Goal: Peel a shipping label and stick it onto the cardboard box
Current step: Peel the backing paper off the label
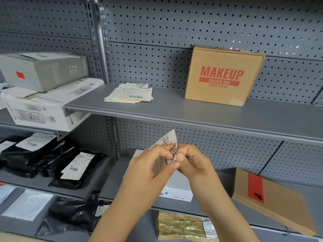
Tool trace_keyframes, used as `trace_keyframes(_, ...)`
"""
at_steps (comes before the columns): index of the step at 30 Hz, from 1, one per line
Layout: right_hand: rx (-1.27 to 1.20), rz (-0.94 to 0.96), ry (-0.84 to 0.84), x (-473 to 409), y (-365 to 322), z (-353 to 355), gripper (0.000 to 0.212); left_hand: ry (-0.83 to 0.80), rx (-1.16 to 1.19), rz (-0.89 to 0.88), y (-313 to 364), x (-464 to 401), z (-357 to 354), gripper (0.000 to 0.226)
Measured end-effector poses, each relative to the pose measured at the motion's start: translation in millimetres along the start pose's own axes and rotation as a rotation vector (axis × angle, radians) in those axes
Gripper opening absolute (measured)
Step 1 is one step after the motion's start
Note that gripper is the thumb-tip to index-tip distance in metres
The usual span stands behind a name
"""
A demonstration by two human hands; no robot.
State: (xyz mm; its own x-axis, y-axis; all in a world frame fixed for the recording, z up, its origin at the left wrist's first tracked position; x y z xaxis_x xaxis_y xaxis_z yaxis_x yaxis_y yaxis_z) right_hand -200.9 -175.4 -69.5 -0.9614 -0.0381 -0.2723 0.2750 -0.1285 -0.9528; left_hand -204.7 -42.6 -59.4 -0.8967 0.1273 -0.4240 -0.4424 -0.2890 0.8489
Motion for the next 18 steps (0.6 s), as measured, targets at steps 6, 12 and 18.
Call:
trace_keyframes(6,0.078,0.072,0.013,0.5,1.1,-0.6,0.016,-0.045,0.054,0.024,1.7,-0.1,-0.2,0.012)
trace_keyframes(12,0.205,0.135,0.034,1.9,-0.1,-2.1,0.018,-0.060,0.095,0.041,-2.4,0.5,-0.2,0.014)
trace_keyframes(18,0.292,0.179,0.030,7.5,-4.0,-5.9,0.014,-0.055,0.125,0.056,-4.4,1.8,5.0,0.009)
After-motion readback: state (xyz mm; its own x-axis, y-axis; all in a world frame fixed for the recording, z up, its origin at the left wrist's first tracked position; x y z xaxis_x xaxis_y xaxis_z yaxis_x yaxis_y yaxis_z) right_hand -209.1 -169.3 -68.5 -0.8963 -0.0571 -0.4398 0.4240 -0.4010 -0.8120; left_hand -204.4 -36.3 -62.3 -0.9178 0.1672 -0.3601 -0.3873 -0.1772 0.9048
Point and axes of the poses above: each hand's wrist, its own x-axis away from the middle knuckle, its own z-axis out of the back of the hand, y = z × x, the point moved 3 cm from there along -x, towards the middle knuckle, and after that the axes turned 2 degrees about x, right-handed, at the moved point
